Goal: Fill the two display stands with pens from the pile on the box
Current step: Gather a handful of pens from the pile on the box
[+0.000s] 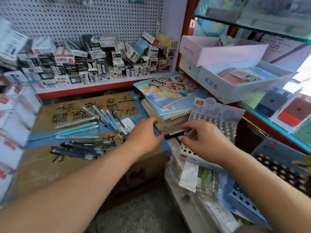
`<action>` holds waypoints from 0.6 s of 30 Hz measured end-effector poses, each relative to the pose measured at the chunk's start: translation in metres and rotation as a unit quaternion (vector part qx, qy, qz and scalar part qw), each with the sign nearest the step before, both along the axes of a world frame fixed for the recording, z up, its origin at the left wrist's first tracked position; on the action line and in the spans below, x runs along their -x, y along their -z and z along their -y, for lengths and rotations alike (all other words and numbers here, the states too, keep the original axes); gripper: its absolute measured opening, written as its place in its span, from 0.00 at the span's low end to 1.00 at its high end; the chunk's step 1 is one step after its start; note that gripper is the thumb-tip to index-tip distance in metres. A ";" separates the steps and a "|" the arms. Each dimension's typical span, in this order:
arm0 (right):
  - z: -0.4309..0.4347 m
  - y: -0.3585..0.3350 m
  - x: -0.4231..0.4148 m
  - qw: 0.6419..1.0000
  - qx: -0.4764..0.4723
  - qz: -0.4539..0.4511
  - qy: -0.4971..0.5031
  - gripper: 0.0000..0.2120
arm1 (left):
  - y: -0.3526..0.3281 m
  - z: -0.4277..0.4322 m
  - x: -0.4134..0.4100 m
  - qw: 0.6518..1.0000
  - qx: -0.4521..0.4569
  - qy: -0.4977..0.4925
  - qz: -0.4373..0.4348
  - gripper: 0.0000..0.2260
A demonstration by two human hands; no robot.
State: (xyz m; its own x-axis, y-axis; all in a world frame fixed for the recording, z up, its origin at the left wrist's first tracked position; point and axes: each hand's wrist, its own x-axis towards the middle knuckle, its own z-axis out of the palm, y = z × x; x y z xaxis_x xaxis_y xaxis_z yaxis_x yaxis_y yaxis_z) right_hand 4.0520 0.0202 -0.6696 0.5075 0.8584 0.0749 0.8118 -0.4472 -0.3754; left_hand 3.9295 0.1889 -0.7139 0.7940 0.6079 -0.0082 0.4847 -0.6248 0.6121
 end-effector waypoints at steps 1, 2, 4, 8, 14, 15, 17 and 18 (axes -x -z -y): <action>-0.011 0.002 0.008 1.000 0.000 -0.002 -0.028 0.18 | -0.004 -0.011 0.014 1.000 -0.005 -0.014 -0.015 0.28; -0.022 0.004 0.015 0.999 0.003 -0.007 -0.052 0.19 | -0.007 -0.022 0.028 0.999 -0.013 -0.031 -0.029 0.28; -0.047 0.008 0.029 0.995 0.017 -0.022 -0.091 0.21 | -0.010 -0.044 0.059 0.995 -0.025 -0.069 -0.064 0.30; -0.102 0.024 0.053 0.988 0.041 -0.018 -0.151 0.25 | -0.007 -0.087 0.122 0.982 -0.028 -0.134 -0.127 0.36; -0.182 0.049 0.078 0.988 0.042 -0.010 -0.149 0.23 | 0.009 -0.127 0.186 0.966 -0.021 -0.189 -0.173 0.43; -0.192 0.052 0.081 0.989 0.037 -0.007 -0.144 0.22 | 0.013 -0.132 0.192 0.965 -0.020 -0.192 -0.177 0.43; -0.211 0.059 0.086 0.989 0.037 -0.006 -0.142 0.20 | 0.019 -0.139 0.200 0.962 -0.018 -0.196 -0.188 0.45; -0.218 0.062 0.089 0.988 0.040 -0.005 -0.148 0.19 | 0.021 -0.141 0.203 0.961 -0.017 -0.196 -0.195 0.46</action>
State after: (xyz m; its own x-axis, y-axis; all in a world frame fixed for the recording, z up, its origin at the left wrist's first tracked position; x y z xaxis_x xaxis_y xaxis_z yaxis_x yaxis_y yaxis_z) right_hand 3.9630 0.2384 -0.7314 0.2338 0.9723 -0.0031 0.9076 -0.2194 -0.3579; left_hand 3.7269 0.3304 -0.7354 0.4437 0.8649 -0.2347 0.8758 -0.3629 0.3183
